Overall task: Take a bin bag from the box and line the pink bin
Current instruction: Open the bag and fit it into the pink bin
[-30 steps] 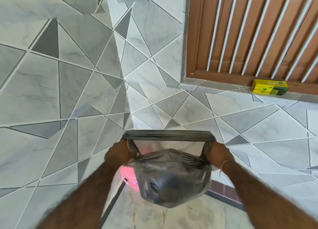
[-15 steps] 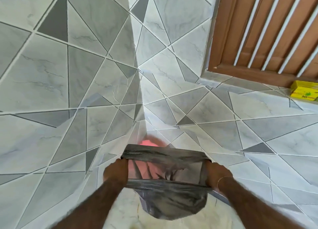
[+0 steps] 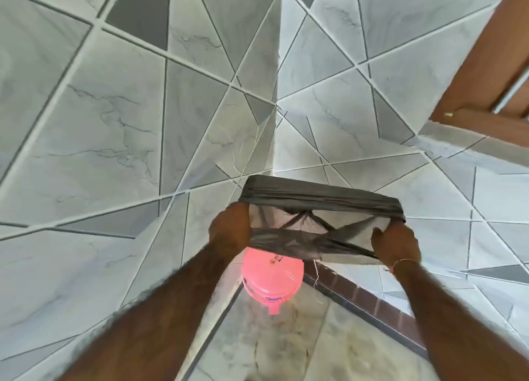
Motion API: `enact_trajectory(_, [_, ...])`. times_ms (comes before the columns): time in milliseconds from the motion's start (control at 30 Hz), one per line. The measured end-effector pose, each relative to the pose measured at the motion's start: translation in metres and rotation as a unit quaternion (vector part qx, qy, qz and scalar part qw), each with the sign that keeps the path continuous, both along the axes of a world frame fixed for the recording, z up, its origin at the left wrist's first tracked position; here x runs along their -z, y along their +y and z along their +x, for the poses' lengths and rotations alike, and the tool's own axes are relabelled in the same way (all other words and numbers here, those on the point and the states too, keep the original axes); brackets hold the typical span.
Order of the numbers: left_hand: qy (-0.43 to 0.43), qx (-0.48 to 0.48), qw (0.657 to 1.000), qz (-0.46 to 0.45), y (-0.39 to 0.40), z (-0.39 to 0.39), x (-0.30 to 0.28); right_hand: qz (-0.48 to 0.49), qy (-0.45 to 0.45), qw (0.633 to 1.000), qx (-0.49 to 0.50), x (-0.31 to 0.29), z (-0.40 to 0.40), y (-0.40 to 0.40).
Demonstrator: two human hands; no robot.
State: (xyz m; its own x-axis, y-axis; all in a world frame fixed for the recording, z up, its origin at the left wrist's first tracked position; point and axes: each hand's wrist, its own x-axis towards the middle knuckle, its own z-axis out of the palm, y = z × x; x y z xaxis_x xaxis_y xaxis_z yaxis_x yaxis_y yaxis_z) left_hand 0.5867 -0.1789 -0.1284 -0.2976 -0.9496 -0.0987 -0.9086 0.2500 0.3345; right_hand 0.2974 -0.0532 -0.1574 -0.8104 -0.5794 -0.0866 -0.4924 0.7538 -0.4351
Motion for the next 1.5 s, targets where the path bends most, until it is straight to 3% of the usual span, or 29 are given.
enact_trajectory(300, [-0.034, -0.023, 0.997, 0.066, -0.017, 0.034, 0.032, 0.072, 0.000, 0.996, -0.055, 0.018, 0.025, -0.028])
enact_trajectory(467, [-0.089, -0.036, 0.990, 0.103, -0.011, 0.054, 0.056, 0.225, -0.028, 0.954, -0.196, 0.056, 0.047, -0.040])
enact_trajectory(567, [-0.101, -0.054, 0.986, 0.123, -0.014, 0.059, 0.066, 0.268, -0.036, 0.931, -0.245, 0.074, 0.055, -0.052])
enact_trajectory(933, [-0.112, -0.059, 0.981, 0.147, -0.044, 0.048, 0.081, 0.180, -0.027, 0.939, -0.292, 0.069, 0.066, -0.099])
enact_trajectory(1167, [-0.197, -0.025, 0.962, 0.190, -0.052, 0.038, 0.091, 0.232, -0.049, 0.875, -0.422, 0.085, 0.069, -0.110])
enact_trajectory(1267, [-0.182, 0.039, 0.969, 0.164, -0.049, 0.036, 0.098, 0.246, -0.115, 0.861, -0.430, 0.080, 0.070, -0.115])
enact_trajectory(1400, [-0.170, 0.096, 0.959, 0.207, -0.035, 0.030, 0.112, 0.283, -0.206, 0.806, -0.477, 0.102, 0.090, -0.116])
enact_trajectory(1500, [-0.177, 0.109, 0.948, 0.241, -0.030, 0.022, 0.124, 0.278, -0.228, 0.805, -0.472, 0.134, 0.107, -0.122])
